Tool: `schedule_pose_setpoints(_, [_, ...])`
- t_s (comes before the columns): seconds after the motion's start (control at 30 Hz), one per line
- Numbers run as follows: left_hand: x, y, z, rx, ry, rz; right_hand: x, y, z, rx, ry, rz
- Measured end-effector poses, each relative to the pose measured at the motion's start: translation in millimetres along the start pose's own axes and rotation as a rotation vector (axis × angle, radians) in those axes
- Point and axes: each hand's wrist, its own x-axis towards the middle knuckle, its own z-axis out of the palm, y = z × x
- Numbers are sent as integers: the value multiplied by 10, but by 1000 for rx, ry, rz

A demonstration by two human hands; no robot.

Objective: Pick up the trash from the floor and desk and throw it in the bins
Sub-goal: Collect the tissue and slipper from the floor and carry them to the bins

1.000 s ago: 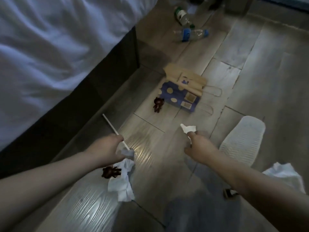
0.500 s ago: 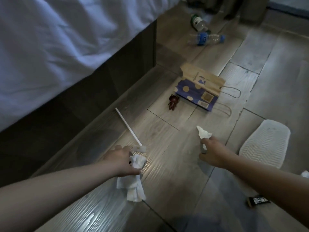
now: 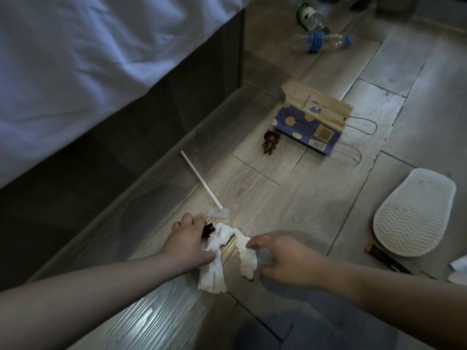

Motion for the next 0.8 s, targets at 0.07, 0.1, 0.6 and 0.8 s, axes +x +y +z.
schedule_pose_setpoints(0.07, [11, -11, 1, -53, 16, -31, -13, 21, -79, -3, 50, 25])
schedule_pose_setpoints(0.1, [14, -1, 9, -72, 21, -43, -31, 45, -113, -17, 58, 42])
schedule_pose_setpoints(0.6, [108, 531, 211, -62, 73, -119, -411, 530, -183, -139, -55, 275])
schedule_pose_setpoints(0.8, [54, 327, 236, 35, 78, 15, -320, 622, -118, -190, -23, 244])
